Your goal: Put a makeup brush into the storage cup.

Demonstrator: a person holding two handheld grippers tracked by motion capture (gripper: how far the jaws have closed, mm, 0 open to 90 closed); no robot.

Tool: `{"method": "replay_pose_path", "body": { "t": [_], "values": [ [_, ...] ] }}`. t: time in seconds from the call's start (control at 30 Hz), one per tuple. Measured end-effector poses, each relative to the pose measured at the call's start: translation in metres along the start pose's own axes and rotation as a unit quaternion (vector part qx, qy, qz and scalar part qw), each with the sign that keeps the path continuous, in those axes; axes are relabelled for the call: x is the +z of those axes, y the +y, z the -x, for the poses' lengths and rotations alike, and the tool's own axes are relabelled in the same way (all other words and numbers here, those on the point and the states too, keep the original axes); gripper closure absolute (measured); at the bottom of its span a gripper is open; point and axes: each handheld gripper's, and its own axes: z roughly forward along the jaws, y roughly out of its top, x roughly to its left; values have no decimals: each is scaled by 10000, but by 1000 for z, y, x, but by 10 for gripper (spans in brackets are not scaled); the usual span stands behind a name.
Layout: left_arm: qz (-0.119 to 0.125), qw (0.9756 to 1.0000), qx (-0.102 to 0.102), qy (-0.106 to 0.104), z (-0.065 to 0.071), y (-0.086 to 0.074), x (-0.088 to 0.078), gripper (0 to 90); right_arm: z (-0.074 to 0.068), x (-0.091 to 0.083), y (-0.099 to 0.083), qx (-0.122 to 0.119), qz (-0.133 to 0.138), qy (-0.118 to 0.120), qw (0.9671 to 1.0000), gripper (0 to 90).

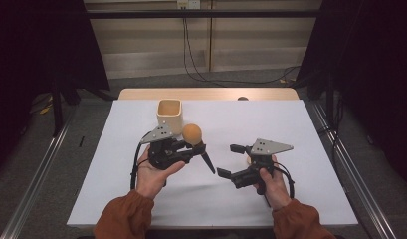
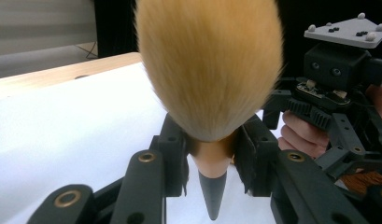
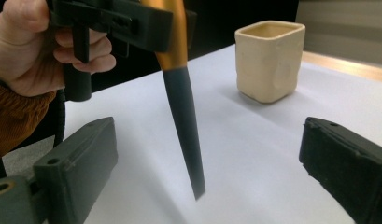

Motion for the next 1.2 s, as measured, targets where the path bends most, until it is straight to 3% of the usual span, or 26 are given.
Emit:
{"method": "replay_pose_path", "body": {
  "t": [0.37, 0.77, 1.0, 1.2],
  "values": [
    [-122, 9996, 6, 254, -11, 1, -21, 661, 1, -7, -5, -83, 184, -740, 9970, 62],
    [-186, 9985, -42, 508, -22, 1, -39, 661, 4, -24, -14, -160, 321, -987, 9945, 31],
    [-188, 9979, -67, 623, -25, 2, -45, 661, 7, -39, -22, -278, 380, -1275, 9907, 28],
    [-194, 9973, -34, 701, -29, 6, -52, 661, 11, -58, -28, -207, 426, -1573, 9864, 18]
  ]
}}
